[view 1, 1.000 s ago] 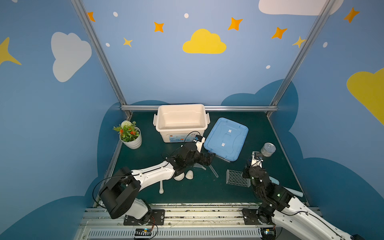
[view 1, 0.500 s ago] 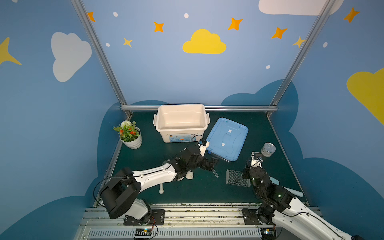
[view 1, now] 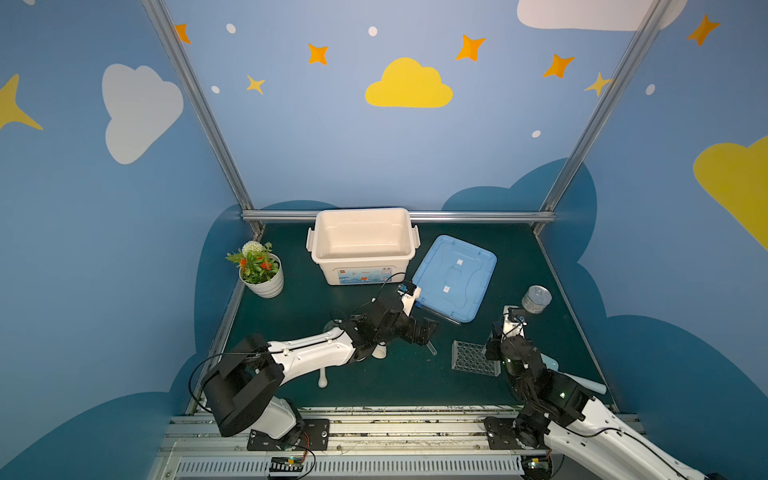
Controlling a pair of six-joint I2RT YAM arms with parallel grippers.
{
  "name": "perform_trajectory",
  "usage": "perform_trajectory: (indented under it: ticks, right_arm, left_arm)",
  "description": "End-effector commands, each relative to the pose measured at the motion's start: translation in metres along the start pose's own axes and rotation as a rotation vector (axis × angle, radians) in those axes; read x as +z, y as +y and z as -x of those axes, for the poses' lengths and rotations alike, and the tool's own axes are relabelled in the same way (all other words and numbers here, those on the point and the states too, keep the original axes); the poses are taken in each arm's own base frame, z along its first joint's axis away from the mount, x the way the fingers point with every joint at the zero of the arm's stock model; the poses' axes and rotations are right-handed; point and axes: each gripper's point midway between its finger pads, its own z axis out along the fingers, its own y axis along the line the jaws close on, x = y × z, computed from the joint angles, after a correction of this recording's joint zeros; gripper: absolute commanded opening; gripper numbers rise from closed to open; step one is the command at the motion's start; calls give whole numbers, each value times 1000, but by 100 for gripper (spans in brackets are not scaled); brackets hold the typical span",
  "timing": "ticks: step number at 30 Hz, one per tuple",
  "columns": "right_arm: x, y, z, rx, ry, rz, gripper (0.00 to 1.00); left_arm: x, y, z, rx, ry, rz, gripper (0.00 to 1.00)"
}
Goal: Organize the chemistry lab equipment
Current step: 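Lower the blue-capped test tube into a rack hole with the right gripper, then open the right gripper to release the tube standing in the rack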
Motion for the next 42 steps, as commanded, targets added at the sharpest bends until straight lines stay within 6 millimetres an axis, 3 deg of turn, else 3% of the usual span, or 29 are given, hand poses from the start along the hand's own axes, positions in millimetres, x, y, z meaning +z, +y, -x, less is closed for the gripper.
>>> perform_trajectory:
  ticks: [1,9,16,30,36,40,42]
  right_arm:
    - [1,0,-3,-12,5,-4,15]
    - [-2,-1,10,2,-27,-13,53]
    - [-8,-3,29,1,-61,-26,71]
    - [-11,15,73,-31,-33,68,77]
    - [0,26,75,-1,21,138,77]
    - [8,21,71,9,54,119,77]
    - [8,17,81,36,41,106,76]
  left_arm:
    - [1,0,3,0,-5,10,100]
    - [-2,2,5,2,-12,24,100]
    - [-5,3,5,4,-13,36,100]
    - [-12,5,1,16,13,88,100]
    - [-9,1,-9,23,64,132,100]
    - [-6,-2,-21,-1,112,142,99]
    - [-5,-4,-25,-7,131,145,98]
